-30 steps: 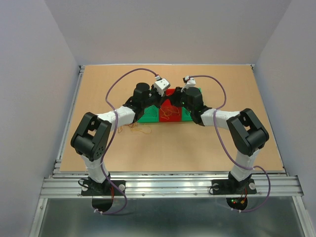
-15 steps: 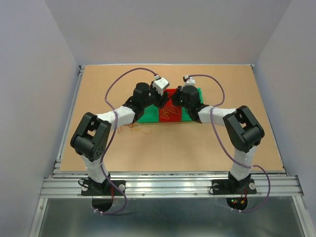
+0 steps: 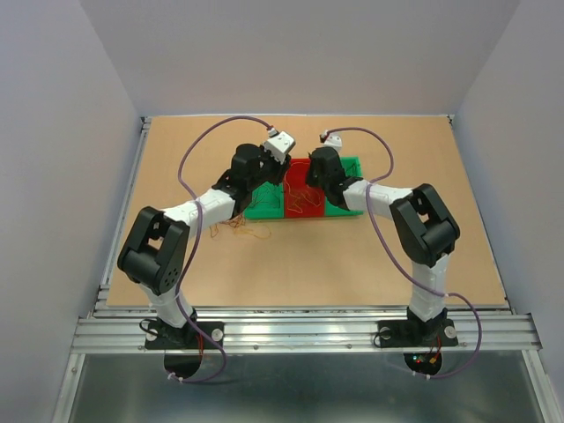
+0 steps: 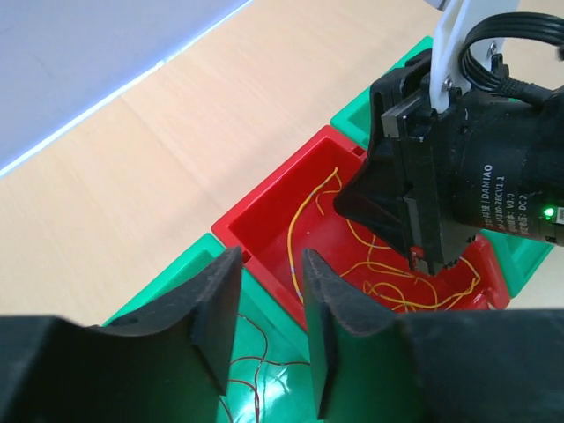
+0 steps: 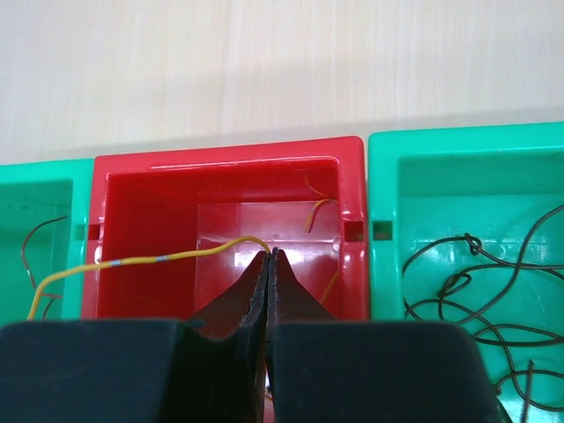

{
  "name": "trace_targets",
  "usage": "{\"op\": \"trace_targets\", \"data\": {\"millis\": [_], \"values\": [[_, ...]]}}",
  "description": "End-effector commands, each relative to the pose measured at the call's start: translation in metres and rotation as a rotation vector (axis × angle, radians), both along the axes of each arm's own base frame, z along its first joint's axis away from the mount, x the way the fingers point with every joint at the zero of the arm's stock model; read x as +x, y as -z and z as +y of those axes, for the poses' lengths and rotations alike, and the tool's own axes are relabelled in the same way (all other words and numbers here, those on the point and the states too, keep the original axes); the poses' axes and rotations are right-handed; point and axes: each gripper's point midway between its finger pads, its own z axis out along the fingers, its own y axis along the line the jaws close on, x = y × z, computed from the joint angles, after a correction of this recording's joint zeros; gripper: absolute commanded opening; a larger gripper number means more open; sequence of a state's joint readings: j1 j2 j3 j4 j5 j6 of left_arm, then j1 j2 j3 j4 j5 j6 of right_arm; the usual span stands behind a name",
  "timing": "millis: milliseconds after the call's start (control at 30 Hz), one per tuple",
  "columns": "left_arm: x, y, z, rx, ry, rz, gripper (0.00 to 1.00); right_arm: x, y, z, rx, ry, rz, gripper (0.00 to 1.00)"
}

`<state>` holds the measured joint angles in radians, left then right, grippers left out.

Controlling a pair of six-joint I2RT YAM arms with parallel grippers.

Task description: Untangle the cables

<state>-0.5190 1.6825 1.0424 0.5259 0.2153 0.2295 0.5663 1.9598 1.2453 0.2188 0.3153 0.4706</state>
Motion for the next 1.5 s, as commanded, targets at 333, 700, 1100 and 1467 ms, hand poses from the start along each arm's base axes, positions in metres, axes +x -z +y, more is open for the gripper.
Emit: {"op": "trace_targets", "data": {"millis": [333, 700, 1100, 1467], "values": [[0.030, 0.029, -0.001, 0.034, -0.010, 0.090, 0.16, 0.008, 0.051, 0.010, -0.177, 0.047, 0.119, 0.00], [0.034, -0.022, 0.046, -0.103, -0.066, 0.021, 0.17, 0.004, 0.083, 0.015, -0.253, -0.003, 0.216, 0.01], [0.030, -0.056, 0.075, -0.172, -0.086, -0.029, 0.17, 0.010, -0.016, 0.021, -0.256, 0.119, -0.022, 0.01], [0.031, -0.067, 0.093, -0.199, -0.105, -0.050, 0.17, 0.012, -0.022, 0.029, -0.249, 0.077, -0.040, 0.01]]}}
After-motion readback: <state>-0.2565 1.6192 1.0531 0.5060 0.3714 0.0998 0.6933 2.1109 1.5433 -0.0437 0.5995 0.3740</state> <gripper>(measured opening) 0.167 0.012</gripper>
